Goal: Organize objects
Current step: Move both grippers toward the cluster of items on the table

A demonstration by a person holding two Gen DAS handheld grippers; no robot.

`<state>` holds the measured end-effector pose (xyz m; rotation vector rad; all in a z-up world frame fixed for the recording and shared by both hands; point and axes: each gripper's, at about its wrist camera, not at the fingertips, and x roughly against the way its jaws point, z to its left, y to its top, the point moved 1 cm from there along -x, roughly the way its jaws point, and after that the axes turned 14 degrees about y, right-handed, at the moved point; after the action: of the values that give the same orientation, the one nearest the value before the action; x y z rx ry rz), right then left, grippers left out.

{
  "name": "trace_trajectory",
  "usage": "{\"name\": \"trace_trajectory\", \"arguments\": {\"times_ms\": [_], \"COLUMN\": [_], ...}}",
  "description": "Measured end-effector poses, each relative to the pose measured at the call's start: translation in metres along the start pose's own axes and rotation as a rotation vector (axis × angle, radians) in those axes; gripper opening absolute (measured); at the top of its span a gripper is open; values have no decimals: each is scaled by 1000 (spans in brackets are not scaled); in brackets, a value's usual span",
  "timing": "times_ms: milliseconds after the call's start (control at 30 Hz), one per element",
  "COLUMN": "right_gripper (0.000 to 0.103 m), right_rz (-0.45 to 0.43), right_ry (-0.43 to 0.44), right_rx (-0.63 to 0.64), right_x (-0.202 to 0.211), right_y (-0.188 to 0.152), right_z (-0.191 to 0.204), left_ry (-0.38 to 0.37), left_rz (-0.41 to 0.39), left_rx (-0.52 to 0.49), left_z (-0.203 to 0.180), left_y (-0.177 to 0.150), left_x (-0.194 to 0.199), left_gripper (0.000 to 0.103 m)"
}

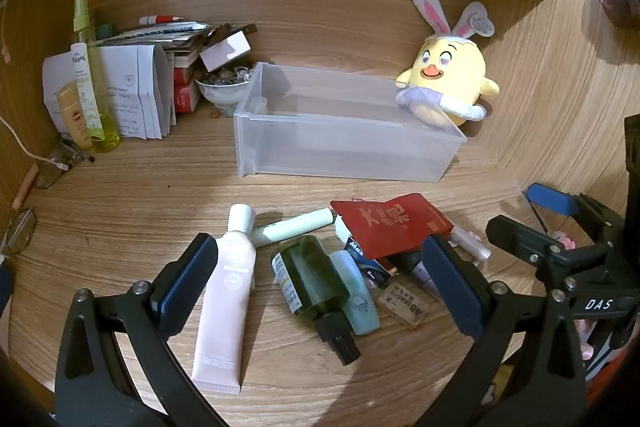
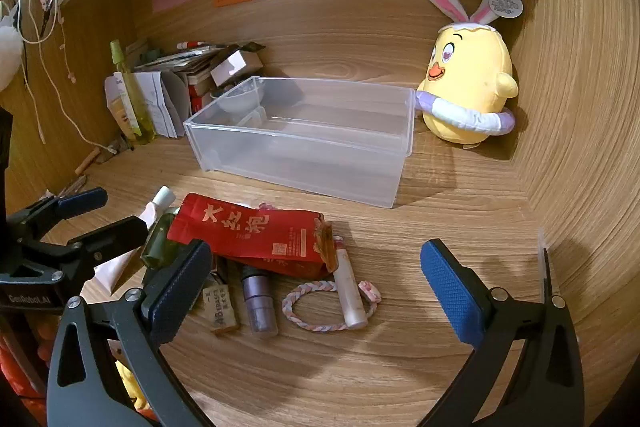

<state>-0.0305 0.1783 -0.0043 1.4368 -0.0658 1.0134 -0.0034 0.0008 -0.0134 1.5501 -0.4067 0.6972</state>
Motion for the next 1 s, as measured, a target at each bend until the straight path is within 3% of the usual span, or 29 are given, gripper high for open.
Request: {"name": "trace_trajectory", "arguments": {"times_ms": [1000], "right_gripper": [103], "right_rz": [14], "right_ry": [31], "right_rx": [7], "right_x": [-7], "right_y": [2], "right_z": [3], "left_ry": [-26], "left_rz": [12], "left_rx": [-3], "left_z": [8], "left_y": [3], "left_x": [-4], "left_gripper": [103]}}
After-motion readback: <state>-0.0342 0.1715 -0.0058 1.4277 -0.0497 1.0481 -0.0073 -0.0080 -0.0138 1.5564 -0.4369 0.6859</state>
